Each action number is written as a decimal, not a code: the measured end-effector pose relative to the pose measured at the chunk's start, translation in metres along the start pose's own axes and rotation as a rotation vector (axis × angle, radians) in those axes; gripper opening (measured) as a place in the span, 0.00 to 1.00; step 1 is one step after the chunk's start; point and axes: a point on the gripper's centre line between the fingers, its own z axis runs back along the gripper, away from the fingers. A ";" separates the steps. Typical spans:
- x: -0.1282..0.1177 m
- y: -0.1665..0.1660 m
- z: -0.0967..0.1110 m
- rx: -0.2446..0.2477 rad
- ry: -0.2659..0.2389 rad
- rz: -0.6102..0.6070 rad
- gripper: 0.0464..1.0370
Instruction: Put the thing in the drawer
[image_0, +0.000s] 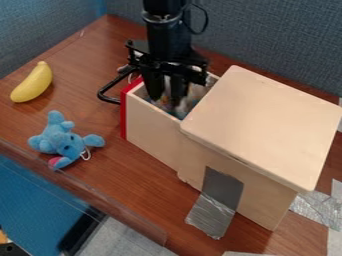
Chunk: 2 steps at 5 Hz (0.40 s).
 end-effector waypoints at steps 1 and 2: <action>0.003 -0.006 0.007 -0.010 0.012 -0.005 0.86; 0.017 -0.011 0.026 -0.010 -0.001 0.008 0.97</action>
